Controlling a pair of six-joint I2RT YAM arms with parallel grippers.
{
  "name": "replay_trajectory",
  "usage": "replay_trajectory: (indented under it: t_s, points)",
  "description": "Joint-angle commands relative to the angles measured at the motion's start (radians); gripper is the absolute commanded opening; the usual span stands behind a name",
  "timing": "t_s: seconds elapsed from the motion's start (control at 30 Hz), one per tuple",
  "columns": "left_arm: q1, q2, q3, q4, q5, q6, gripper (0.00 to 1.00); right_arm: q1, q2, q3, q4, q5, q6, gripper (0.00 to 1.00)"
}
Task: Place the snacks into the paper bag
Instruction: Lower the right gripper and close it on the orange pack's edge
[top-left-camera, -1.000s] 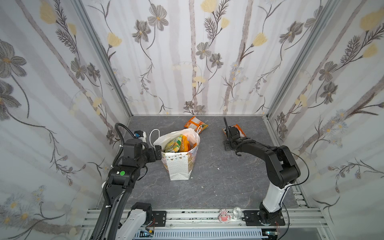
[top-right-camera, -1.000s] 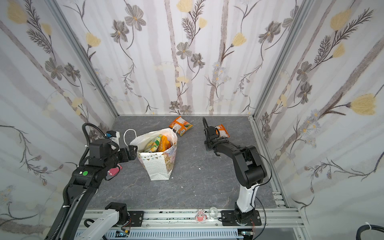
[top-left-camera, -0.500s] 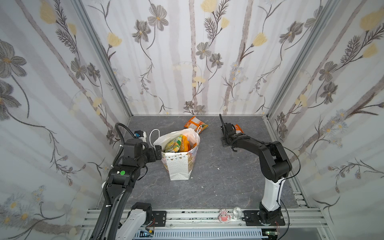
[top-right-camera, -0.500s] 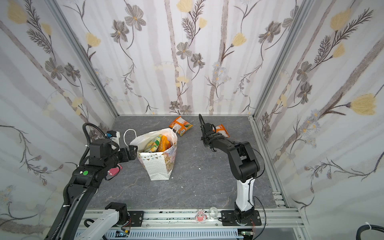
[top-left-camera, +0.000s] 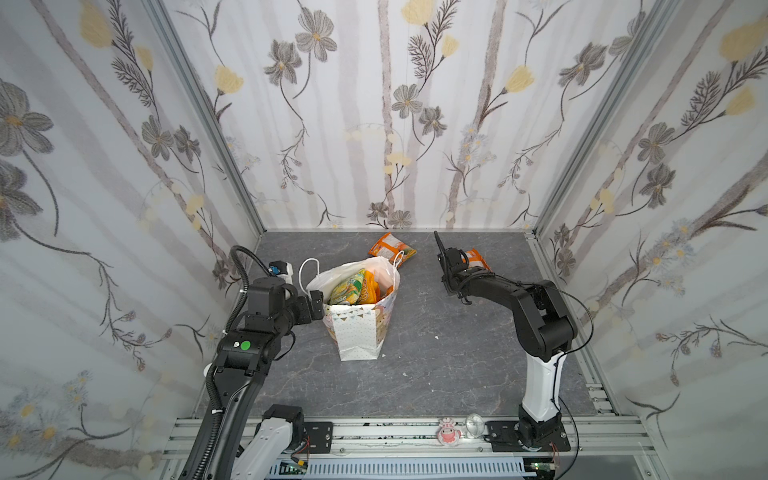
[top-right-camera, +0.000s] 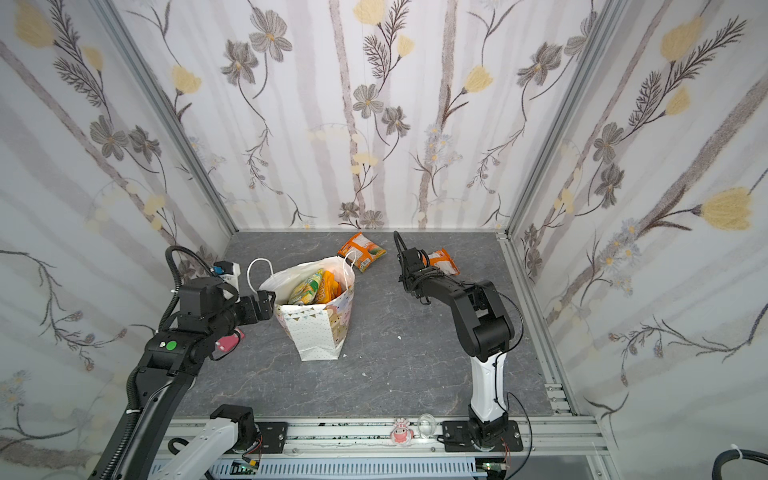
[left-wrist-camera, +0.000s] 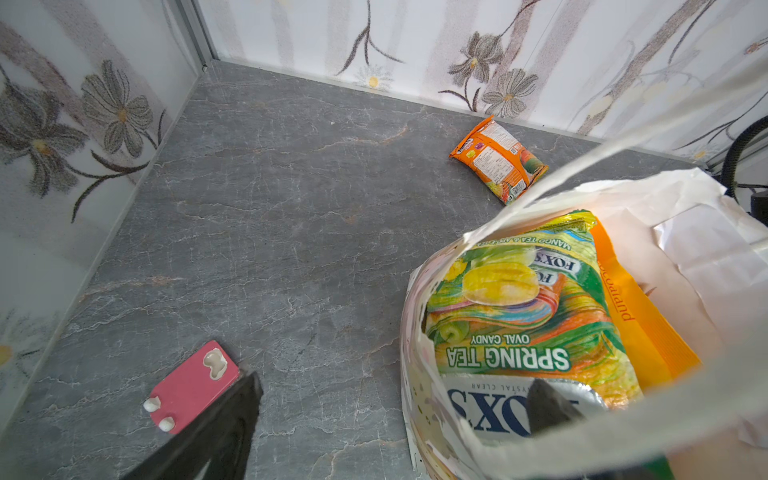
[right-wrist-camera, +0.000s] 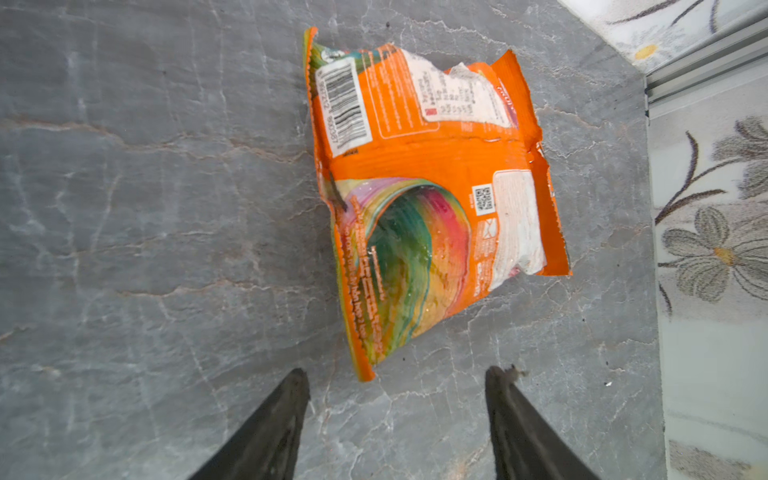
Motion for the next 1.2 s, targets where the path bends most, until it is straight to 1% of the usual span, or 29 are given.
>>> replay_trajectory:
  t_s: [0.0,0.3,0.5,0.77,0.97,1.03,1.07,1.1,1.17]
  points:
    - [0.0,-0.001,0.002,0.015,-0.003,0.008,1.0,0.007,0.006,0.009,0.022,0.046,-0.022,0.66]
    - [-0.002,-0.001,0.003,0.016,-0.002,0.007,1.0,0.014,0.037,0.026,0.042,0.064,-0.027,0.62]
    - [-0.001,-0.004,0.002,0.017,0.001,0.01,1.0,0.016,0.048,0.028,0.052,0.065,-0.026,0.58]
    - [-0.001,-0.002,0.001,0.017,0.004,0.009,1.0,0.013,0.067,0.059,0.048,0.063,-0.027,0.36]
    - [-0.001,0.001,0.002,0.017,0.002,0.01,1.0,0.012,0.09,0.075,0.043,0.053,-0.024,0.31]
    - [-0.001,0.001,0.003,0.018,0.002,0.009,1.0,0.011,0.095,0.079,0.043,0.045,-0.022,0.31]
    - [-0.002,0.0,0.002,0.017,0.003,0.009,1.0,0.011,0.1,0.083,0.039,0.042,-0.023,0.33]
    - [-0.001,-0.002,0.002,0.017,0.002,0.01,1.0,0.012,0.101,0.085,0.037,0.04,-0.023,0.4]
    - [0.0,-0.004,0.001,0.017,0.002,0.01,1.0,0.012,0.106,0.085,0.039,0.041,-0.023,0.47]
